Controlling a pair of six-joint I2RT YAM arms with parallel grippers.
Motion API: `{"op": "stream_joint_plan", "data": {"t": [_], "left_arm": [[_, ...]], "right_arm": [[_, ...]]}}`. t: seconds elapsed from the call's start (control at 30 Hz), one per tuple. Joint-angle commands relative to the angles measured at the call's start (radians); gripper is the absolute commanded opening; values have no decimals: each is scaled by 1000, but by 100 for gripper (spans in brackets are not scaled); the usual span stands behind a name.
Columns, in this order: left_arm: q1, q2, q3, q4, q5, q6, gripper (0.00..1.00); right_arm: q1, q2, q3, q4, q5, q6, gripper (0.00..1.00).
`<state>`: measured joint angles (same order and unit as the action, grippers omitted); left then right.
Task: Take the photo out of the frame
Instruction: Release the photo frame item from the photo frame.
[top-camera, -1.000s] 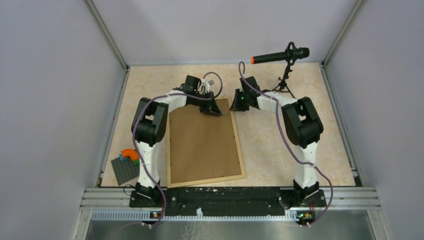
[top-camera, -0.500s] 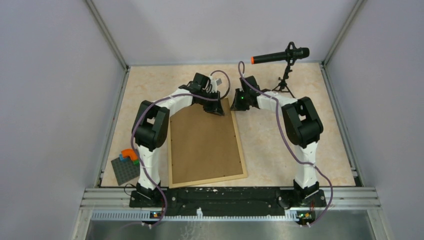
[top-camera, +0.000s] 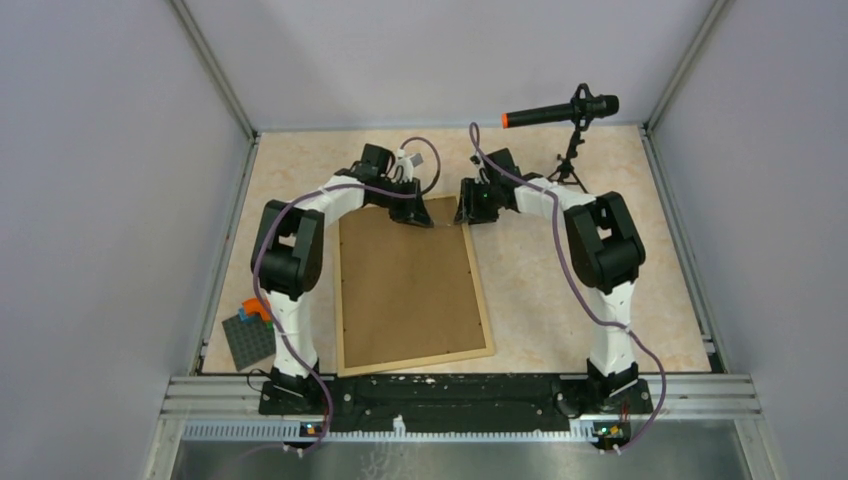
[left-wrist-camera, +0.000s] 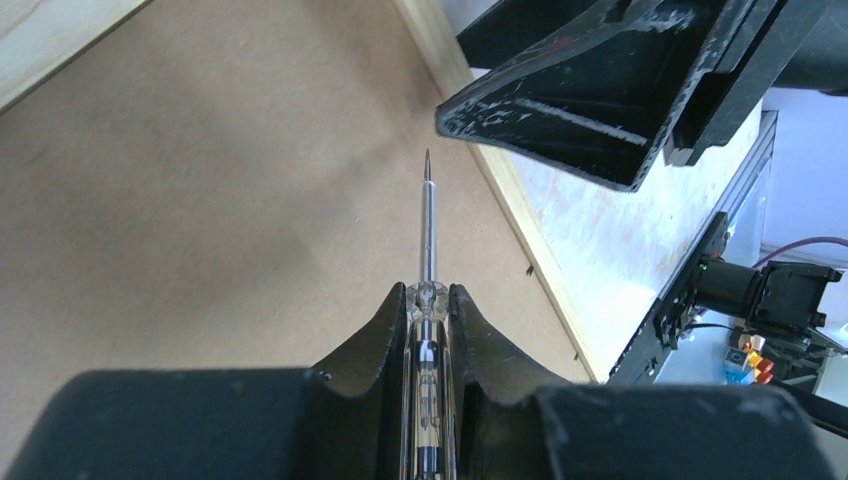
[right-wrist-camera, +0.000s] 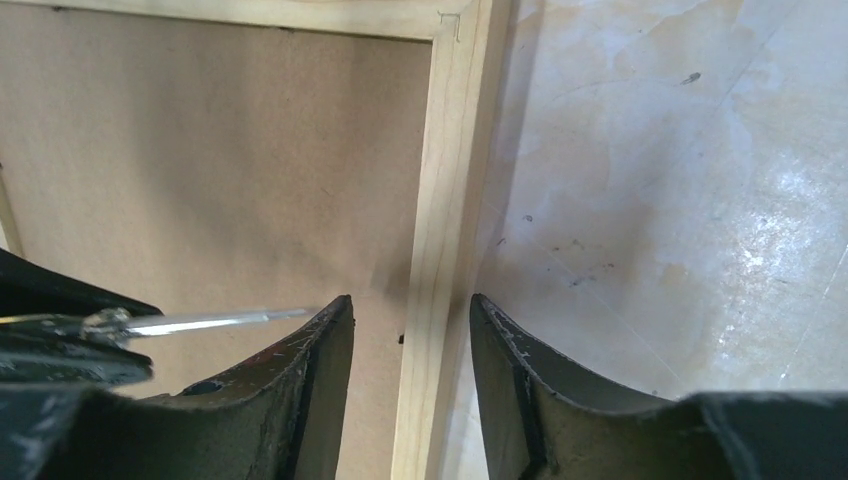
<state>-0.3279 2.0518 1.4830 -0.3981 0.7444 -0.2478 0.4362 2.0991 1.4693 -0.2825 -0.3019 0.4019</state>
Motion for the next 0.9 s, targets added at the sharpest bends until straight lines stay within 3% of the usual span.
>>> {"op": "stream_joint_plan", "data": {"t": [0.0,0.17,0.57,0.87], "left_arm": [[33,-82,-43,-12,15,32,0],[85,-115,-95,-3,-9,28,0],[112,-139,-132,1,-6,29,0],[113,-152,-164,25,-3,11,0]], "right_arm": [[27,-24,32,-134,38,-88,45],[64,-30,21,-199,144,-96,34],[140,24,72,-290,324,-90,35],[142,71,108,-283,368,-30,35]]}}
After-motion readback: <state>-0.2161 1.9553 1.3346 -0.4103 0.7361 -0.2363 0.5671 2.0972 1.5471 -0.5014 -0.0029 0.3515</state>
